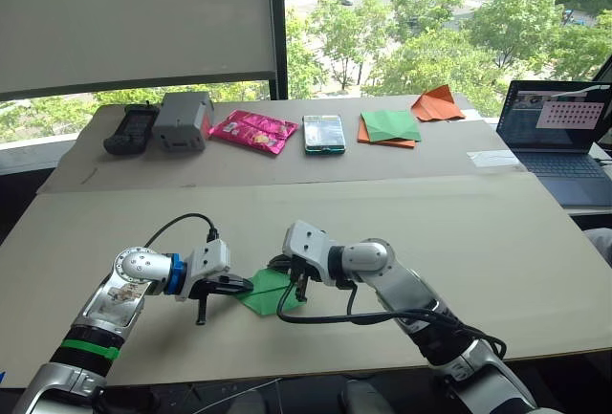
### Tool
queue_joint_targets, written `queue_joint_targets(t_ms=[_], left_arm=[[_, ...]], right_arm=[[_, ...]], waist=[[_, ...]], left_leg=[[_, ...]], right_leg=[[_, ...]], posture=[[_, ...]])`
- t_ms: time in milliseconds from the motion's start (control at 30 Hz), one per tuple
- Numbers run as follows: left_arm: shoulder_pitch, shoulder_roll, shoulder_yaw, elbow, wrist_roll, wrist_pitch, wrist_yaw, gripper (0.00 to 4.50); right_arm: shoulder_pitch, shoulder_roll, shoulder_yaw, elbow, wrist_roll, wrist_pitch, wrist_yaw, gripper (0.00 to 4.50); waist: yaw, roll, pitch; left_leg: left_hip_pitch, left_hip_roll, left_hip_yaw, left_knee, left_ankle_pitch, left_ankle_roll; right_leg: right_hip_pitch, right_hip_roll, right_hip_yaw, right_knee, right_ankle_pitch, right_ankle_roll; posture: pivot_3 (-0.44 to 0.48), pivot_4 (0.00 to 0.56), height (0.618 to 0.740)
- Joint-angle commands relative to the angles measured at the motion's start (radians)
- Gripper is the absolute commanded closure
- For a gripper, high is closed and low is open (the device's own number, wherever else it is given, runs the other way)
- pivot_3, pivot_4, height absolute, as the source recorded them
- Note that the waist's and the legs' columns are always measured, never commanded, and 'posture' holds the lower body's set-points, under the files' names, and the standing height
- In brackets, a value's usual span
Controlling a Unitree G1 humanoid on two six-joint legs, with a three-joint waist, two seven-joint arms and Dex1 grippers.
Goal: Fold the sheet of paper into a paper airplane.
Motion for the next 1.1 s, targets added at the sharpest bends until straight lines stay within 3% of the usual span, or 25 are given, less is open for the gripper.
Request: queue_joint_targets(t_ms=[33, 467, 833, 1100], left_arm=[[0.026, 0.017, -0.030, 0.022, 0.039, 0.023, -0.004, 4.50], [0.025, 0.032, -0.024, 0.020, 0.041, 0.015, -0.008, 4.50], [0.022, 0.032, -0.025, 0.027, 0.044, 0.008, -0.005, 4.50], [0.011, 0.028, -0.025, 0.036, 0.047, 0.005, -0.006, 4.50]], right_arm=[[0.011, 0.016, 0.011, -0.005, 0.008, -0.046, 0.007, 4.49], [0.021, 0.065, 0.079, 0.101, -0.030, -0.086, -0.005, 4.49], [0.052, 0.026, 0.127, 0.149, -0.102, -0.063, -0.001, 4.49], [0.073, -0.033, 0.087, 0.169, -0.111, -0.067, -0.014, 4.49]], waist=[[0.000, 0.000, 0.000], [-0.002, 0.000, 0.000], [-0.001, 0.000, 0.000], [0.004, 0.002, -0.001]], left_leg=[[0.000, 0.000, 0.000, 0.000, 0.000, 0.000], [0.000, 0.000, 0.000, 0.000, 0.000, 0.000], [0.002, 0.000, 0.000, -0.002, 0.000, 0.000], [0.003, 0.000, 0.000, -0.002, 0.000, 0.000]], right_leg=[[0.000, 0.000, 0.000, 0.000, 0.000, 0.000], [0.000, 0.000, 0.000, 0.000, 0.000, 0.000], [0.001, 0.000, 0.000, 0.000, 0.000, -0.001], [0.001, 0.000, 0.000, 0.000, -0.001, -0.001]], posture=[[0.000, 0.150, 0.740], [0.000, 0.150, 0.740], [0.000, 0.150, 0.740], [0.000, 0.150, 0.740]])
